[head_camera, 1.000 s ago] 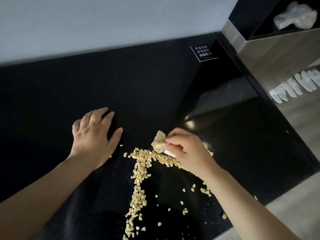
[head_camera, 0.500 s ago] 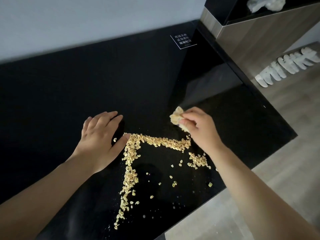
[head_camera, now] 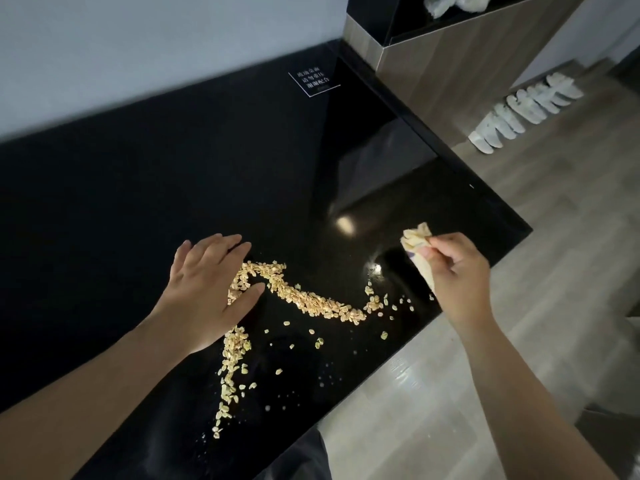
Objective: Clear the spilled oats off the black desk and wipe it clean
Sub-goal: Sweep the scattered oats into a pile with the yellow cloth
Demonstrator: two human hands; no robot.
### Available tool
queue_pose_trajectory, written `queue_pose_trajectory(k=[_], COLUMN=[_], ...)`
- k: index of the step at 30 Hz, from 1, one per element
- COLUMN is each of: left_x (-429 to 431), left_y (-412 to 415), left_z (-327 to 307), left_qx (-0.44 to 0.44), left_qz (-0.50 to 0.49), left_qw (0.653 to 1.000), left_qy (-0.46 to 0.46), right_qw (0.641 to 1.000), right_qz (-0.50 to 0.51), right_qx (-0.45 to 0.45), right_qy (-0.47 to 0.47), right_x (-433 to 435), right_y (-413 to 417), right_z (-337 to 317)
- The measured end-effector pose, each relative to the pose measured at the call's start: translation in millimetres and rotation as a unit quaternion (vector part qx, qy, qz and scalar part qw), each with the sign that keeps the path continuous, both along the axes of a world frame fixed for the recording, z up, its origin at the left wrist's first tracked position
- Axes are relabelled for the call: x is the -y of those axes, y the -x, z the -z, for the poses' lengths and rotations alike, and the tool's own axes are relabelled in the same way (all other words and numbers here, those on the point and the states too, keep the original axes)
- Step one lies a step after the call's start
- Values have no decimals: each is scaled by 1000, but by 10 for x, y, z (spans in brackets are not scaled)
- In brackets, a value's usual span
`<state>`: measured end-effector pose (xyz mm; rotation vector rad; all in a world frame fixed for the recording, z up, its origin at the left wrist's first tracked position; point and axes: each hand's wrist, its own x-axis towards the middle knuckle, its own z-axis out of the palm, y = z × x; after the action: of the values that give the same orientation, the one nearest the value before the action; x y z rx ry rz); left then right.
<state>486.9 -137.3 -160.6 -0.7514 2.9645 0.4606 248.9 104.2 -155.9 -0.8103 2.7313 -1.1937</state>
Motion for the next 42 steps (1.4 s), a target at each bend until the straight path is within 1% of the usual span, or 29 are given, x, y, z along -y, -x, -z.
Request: queue_pose_trajectory(k=[2,5,7,10,14,19,21,23,28,32,37,40,42], left_x=[-25,-100,-155,-195,-219,-250,-233,-230,-381,-486,-717,-749,-720], left_y=[87,198,251,250,154,57,22,24,100,362,748,946,987], left_z=[-37,-53,-47,1,71,80,61,25,-80,-162,-124,-136,-149], left_qx=[13,27,25,29,31,47,50,45,29,9,25,11,14], left_qz=[11,23,29,37,43,54,57,55,47,33,-9,-44,-70], left_qw=[1000,999,999,999,998,997,997,997,998,999,999,998,996], left_qy=[9,21,24,25,14,10,10,6,-15,-27,-47,-48,-44], right_qw=[998,997,998,1000,999,993,994,995,992,989,995,997,999], right_qz=[52,72,55,-1,-27,-69,-37,12,108,145,101,81,41], right_qx=[11,17,8,-11,5,79,79,60,48,36,15,-6,-19], right_qy=[-20,-20,-5,13,40,44,64,77,30,7,-22,-17,-6], right_x=[-182,-253,-206,-86,76,115,80,29,-183,-277,-227,-25,236], right_y=[73,7,-97,-428,-974,-1239,-1130,-889,-101,604,1031,1057,965], right_z=[104,224,241,297,395,377,267,136,-25,-96,80,194,228])
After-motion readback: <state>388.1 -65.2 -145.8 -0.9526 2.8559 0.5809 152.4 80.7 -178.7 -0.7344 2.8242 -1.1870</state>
